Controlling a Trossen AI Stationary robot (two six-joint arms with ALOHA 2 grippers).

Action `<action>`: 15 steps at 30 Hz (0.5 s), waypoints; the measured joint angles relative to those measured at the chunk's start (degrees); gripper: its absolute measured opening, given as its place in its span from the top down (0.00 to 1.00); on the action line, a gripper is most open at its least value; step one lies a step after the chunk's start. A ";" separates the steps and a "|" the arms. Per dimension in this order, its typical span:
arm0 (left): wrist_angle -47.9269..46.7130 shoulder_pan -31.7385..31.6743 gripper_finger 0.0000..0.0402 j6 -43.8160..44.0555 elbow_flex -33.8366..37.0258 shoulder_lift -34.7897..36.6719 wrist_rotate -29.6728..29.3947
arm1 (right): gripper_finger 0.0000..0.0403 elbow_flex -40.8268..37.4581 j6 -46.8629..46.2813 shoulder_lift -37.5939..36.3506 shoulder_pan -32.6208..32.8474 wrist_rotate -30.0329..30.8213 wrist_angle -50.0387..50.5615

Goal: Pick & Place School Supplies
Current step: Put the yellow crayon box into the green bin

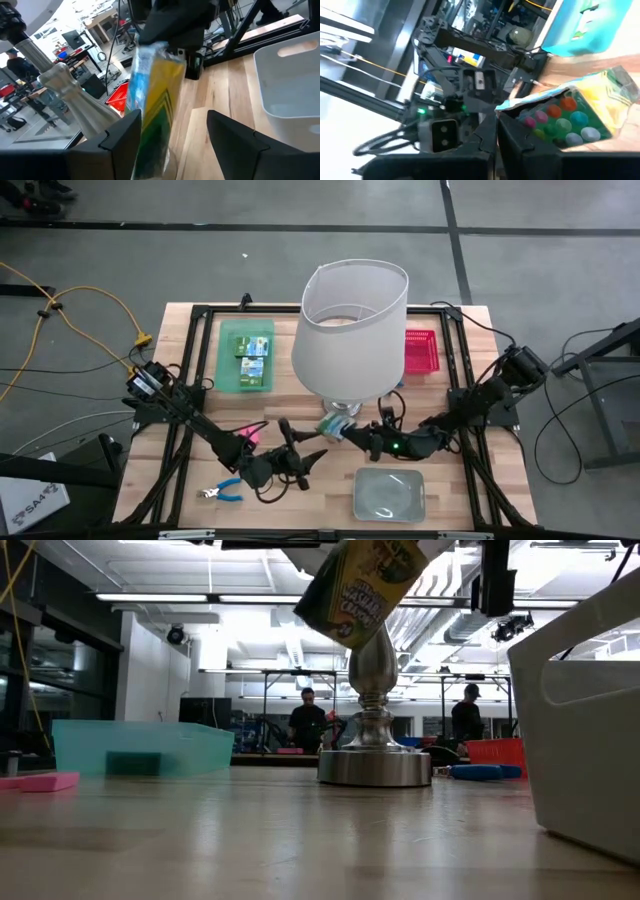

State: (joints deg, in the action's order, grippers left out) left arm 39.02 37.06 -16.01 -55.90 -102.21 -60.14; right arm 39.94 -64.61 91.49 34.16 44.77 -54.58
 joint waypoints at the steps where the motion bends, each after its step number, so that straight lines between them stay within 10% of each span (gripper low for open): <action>1: -0.03 -0.05 0.44 0.00 0.00 0.00 -0.06 | 0.99 0.00 0.04 -0.01 -0.10 -0.21 -0.29; 15: -0.86 -4.43 0.42 3.52 0.00 0.00 5.40 | 0.99 0.00 1.72 -0.01 -0.20 -1.68 -1.75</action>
State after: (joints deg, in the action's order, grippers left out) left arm 38.16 32.62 -12.49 -55.90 -102.21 -54.74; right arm 39.94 -62.88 91.48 33.95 43.09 -56.33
